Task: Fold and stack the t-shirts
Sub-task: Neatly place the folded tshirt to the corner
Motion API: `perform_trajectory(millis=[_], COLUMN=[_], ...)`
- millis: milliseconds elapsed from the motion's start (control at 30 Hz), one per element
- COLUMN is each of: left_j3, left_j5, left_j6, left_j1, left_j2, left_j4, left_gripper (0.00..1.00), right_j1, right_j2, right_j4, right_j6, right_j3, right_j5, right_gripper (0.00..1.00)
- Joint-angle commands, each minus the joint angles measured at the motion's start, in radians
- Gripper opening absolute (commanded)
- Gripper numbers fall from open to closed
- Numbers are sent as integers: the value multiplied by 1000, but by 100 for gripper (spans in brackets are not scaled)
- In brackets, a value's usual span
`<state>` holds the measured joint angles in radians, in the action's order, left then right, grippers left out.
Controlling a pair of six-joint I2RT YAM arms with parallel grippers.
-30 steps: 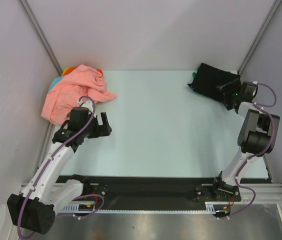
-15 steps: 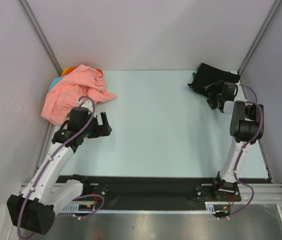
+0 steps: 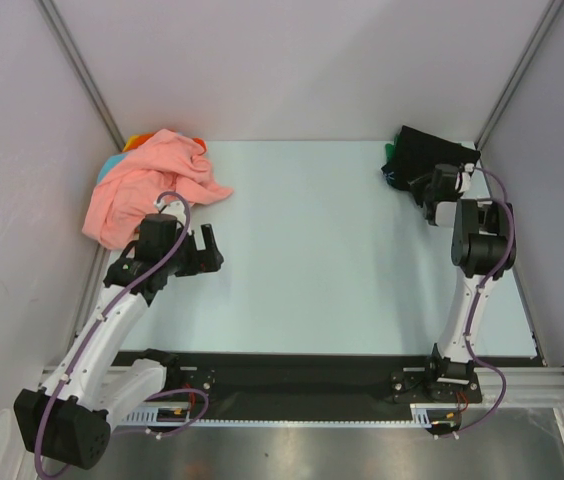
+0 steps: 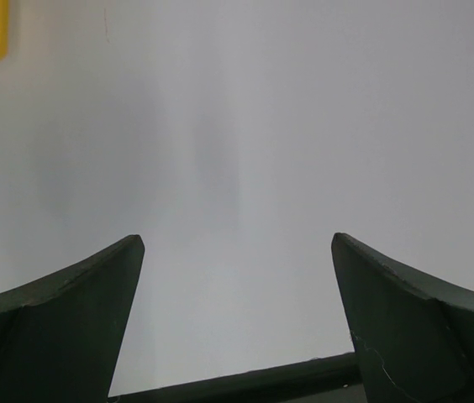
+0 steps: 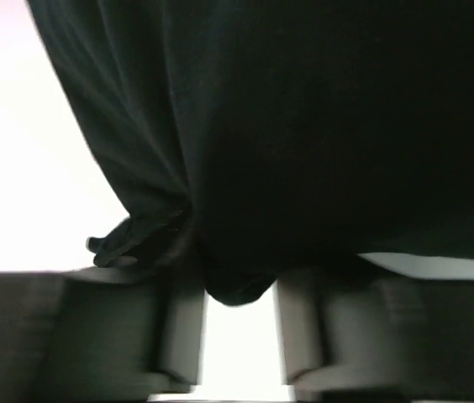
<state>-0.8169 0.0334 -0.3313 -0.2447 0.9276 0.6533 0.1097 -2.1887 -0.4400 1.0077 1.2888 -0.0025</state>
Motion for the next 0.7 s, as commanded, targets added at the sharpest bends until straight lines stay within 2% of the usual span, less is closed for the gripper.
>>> perform_trajectory(millis=[0, 67, 100, 167, 200, 300, 367, 467, 533, 600, 667], left_j3=[2, 2, 2, 2, 2, 2, 2, 2, 2, 2, 2], left_j5=[6, 10, 13, 16, 16, 19, 20, 26, 28, 26, 23], left_j6=[17, 17, 18, 18, 18, 18, 21, 21, 23, 21, 21], left_j1=[-5, -5, -5, -5, -5, -5, -5, -5, -5, -5, -5], left_j2=[-3, 0, 2, 4, 1, 2, 1, 4, 2, 4, 2], left_j4=[-26, -24, -26, -26, -26, -26, -27, -29, -29, -29, -29], left_gripper=[100, 100, 100, 100, 100, 100, 100, 100, 100, 100, 100], right_j1=[37, 67, 76, 94, 99, 125, 148, 148, 145, 134, 128], right_j2=[32, 24, 17, 10, 12, 44, 56, 66, 67, 70, 104], right_j4=[33, 117, 163, 298, 340, 437, 509, 547, 566, 587, 590], right_j6=[-124, -205, -309, -407, -501, -637, -670, -718, -733, -732, -715], right_j3=[21, 75, 158, 234, 297, 331, 333, 323, 317, 316, 285], right_j5=[56, 10, -31, -103, -123, -178, -208, -223, -224, -208, -179], right_gripper=[30, 24, 22, 21, 22, 25, 29, 41, 67, 83, 86])
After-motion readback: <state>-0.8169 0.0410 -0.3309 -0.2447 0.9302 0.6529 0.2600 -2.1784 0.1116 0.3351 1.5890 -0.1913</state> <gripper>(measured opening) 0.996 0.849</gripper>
